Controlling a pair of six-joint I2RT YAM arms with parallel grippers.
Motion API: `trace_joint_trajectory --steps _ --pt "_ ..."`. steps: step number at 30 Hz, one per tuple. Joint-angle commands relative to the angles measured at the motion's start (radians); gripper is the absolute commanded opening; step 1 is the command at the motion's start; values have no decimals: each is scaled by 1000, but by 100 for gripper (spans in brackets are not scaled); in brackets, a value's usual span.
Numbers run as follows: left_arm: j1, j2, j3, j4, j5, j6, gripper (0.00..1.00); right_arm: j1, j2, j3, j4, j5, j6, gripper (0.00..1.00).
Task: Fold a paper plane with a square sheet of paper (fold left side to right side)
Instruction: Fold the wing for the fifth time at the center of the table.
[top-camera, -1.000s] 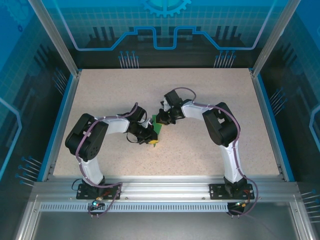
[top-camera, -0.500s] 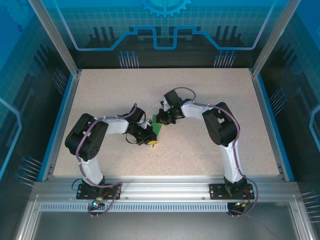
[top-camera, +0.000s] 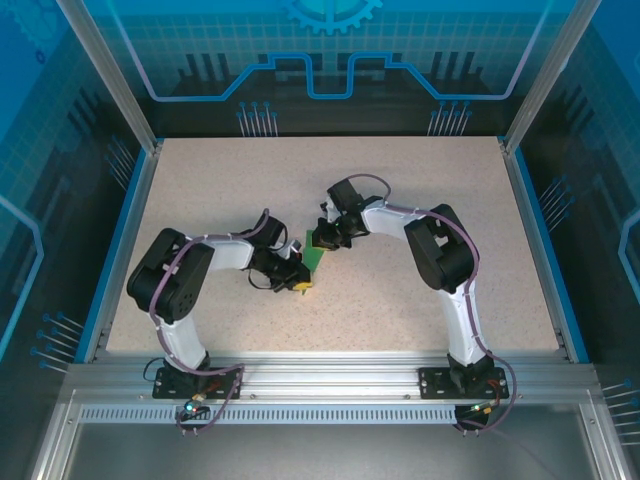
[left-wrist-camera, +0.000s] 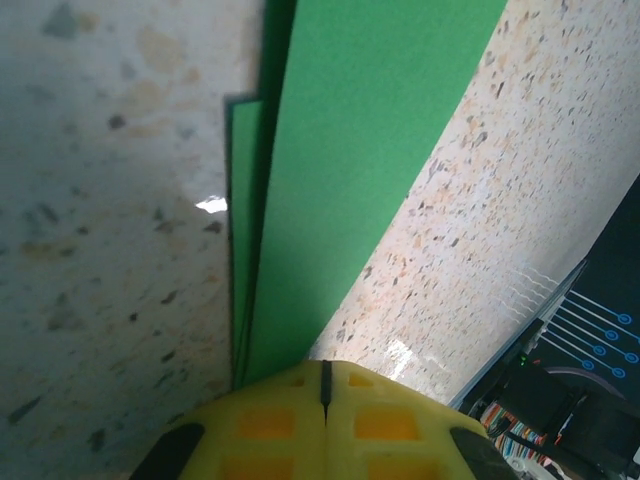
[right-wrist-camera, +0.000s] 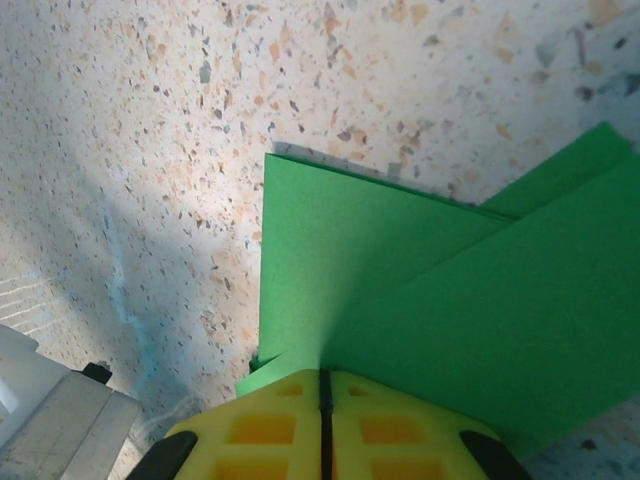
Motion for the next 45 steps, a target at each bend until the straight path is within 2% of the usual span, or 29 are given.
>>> trace_joint_trajectory --steps 1,30,39,45 --pt "7 -7 -61 -137 -39 5 4 6 51 -7 -108 86 -22 9" --pt "29 -167 -205 -179 -64 -17 2 0 55 -15 -106 86 -24 9" --pt "41 -277 -66 -277 -56 17 4 1 52 -16 -105 85 -25 9" --pt "41 -193 27 -251 -46 26 7 6 52 -14 -103 84 -24 9"
